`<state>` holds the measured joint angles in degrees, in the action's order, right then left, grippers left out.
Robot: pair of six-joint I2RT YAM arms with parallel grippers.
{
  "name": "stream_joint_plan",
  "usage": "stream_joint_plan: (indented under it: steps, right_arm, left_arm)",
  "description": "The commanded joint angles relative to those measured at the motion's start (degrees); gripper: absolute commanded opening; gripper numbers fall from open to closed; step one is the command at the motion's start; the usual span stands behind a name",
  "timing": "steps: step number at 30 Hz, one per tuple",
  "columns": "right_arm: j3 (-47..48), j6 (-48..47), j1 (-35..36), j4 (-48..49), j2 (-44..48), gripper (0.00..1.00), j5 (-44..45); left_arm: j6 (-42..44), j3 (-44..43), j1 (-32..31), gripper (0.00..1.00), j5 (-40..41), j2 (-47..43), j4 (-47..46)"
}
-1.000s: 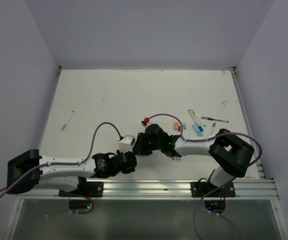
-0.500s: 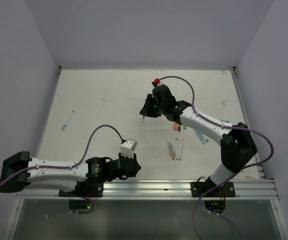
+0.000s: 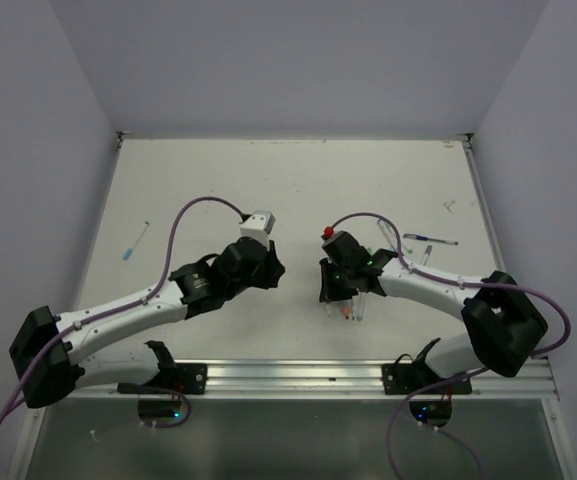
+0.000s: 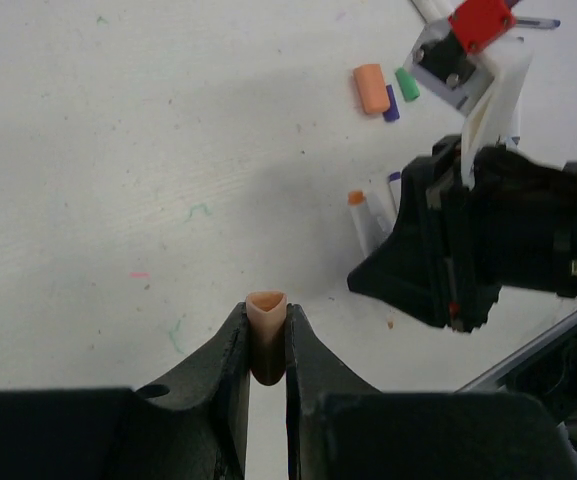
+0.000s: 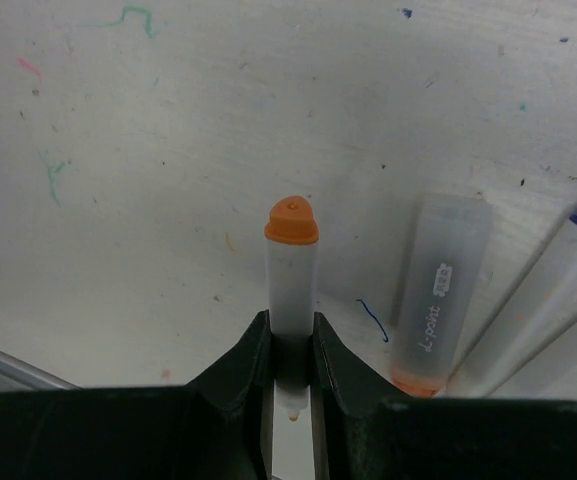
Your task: Open the pen caps
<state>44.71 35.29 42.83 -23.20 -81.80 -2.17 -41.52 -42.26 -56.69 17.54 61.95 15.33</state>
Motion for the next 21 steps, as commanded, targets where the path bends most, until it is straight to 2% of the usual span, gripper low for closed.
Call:
stream_joint_plan:
  steps: [1, 7, 15, 21]
  right_arm:
    - [-0.8, -0.4, 2.6, 2.1, 1.0, 0.00, 1.7]
    - [-2.0, 0.6, 2.8, 1.7, 0.3, 0.01, 5.2]
    - [-3.5, 1.3, 2.9, 2.1, -0.6, 0.09, 8.0]
    - [-3.8, 1.2, 2.9, 2.5, 0.2, 0.26, 8.6]
  left_arm:
    - [5.4, -6.2, 3.3, 0.00, -6.0, 7.2, -2.0]
    - [6.6, -15.2, 7.4, 0.00, -12.2, 18.4, -3.6]
    - [5.6, -19.2, 9.5, 0.00, -18.8, 25.9, -7.2]
    - [5.5, -20.1, 10.4, 0.03, -21.9, 29.1, -8.6]
